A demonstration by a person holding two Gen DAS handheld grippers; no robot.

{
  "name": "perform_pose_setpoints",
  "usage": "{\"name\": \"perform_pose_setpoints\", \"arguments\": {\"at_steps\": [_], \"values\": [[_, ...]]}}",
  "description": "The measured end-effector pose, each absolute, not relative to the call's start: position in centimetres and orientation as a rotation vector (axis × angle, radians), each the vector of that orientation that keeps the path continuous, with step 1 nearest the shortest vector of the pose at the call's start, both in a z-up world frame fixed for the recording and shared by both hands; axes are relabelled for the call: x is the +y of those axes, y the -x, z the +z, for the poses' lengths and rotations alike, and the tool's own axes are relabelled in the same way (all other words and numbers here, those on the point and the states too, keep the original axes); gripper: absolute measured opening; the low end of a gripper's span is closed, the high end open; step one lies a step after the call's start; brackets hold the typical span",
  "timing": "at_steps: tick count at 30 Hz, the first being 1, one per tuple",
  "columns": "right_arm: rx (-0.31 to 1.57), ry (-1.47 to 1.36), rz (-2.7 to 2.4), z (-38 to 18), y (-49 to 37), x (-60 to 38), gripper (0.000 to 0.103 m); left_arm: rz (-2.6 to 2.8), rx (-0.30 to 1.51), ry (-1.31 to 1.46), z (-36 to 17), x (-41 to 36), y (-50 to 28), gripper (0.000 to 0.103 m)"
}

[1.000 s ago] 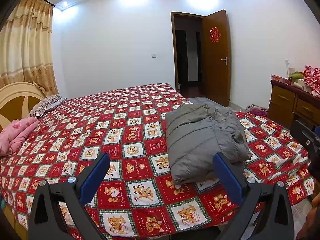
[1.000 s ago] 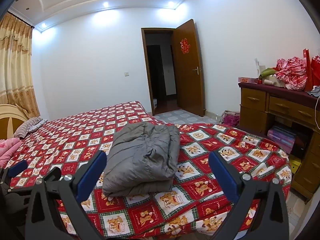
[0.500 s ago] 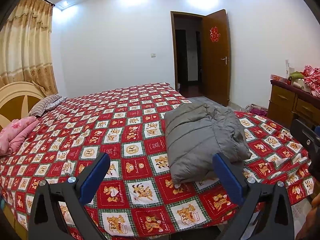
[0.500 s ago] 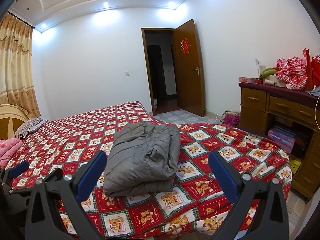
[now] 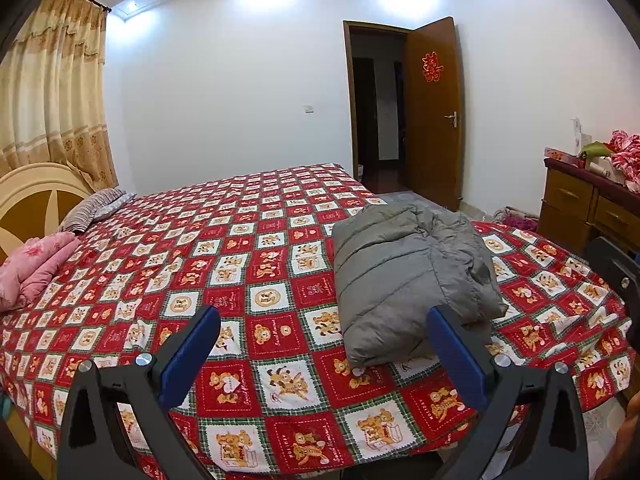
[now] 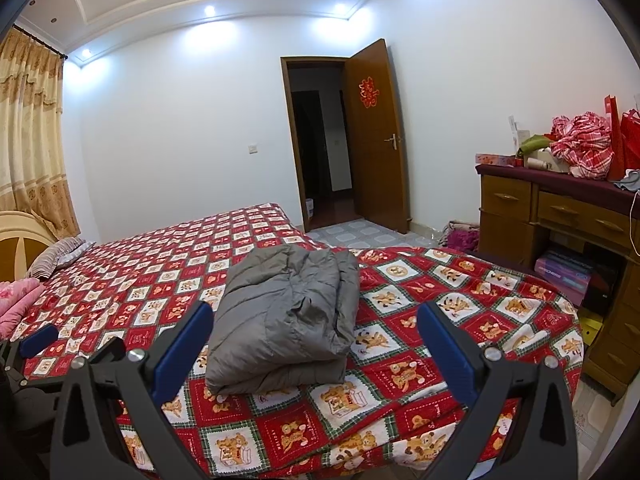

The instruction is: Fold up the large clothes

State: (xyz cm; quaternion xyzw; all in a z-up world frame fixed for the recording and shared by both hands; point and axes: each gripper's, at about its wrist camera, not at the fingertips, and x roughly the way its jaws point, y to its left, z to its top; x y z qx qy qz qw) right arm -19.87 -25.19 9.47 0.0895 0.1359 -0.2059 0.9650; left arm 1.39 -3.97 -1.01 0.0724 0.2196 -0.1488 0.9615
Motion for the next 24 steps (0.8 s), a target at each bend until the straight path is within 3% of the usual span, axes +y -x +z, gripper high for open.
{"name": "perform_pose_setpoints", "arguments": {"at_steps": [24], "values": [[0.28, -0.188, -0.428, 9.2, 20.1, -25.3, 0.103, -0.242, 0.428, -0.17, -1.1, -4.5, -3.0, 0.102]]}}
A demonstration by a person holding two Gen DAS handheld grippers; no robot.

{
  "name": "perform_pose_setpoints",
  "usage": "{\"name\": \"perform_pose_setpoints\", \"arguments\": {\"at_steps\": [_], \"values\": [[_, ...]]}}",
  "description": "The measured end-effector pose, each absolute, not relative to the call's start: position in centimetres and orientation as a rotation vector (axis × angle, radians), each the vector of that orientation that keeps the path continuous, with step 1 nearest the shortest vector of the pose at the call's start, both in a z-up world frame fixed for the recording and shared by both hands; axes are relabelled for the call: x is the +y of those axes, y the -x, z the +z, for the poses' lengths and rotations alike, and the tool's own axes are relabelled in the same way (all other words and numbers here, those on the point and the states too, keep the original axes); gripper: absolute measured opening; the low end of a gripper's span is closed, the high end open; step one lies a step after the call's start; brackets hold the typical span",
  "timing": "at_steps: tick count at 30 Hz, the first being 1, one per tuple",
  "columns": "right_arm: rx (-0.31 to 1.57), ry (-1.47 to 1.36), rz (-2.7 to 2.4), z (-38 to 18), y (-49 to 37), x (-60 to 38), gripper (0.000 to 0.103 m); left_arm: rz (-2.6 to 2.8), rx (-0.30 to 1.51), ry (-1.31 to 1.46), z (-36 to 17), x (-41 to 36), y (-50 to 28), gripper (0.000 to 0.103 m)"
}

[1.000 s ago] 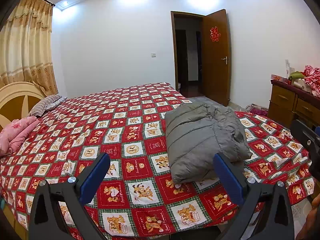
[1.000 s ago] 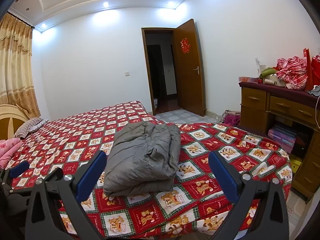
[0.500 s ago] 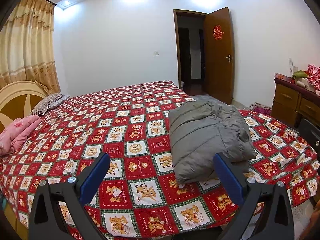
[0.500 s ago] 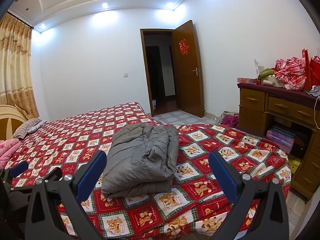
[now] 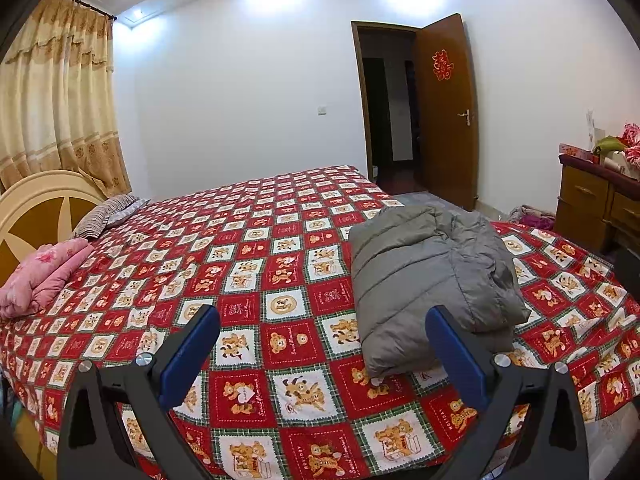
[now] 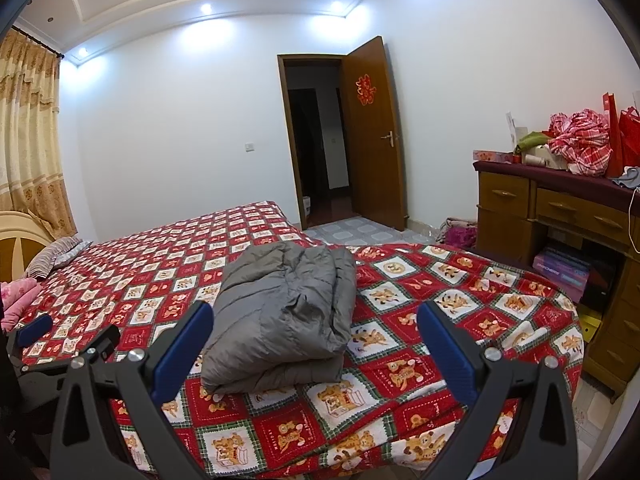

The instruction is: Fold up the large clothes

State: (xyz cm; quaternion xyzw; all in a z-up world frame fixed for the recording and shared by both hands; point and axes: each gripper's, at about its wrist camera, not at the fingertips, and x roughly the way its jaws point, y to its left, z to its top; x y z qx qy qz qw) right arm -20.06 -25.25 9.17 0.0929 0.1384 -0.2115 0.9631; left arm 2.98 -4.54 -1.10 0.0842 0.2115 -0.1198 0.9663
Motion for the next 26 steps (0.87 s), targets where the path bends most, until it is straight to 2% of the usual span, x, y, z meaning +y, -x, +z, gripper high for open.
{"name": "perform_pose_setpoints", "arguments": {"at_steps": [26], "values": [[0.345, -0.213, -0.462, 7.0, 18.5, -26.3, 0.103, -0.287, 0.47, -0.141, -1.9, -4.3, -6.7, 0.102]]}}
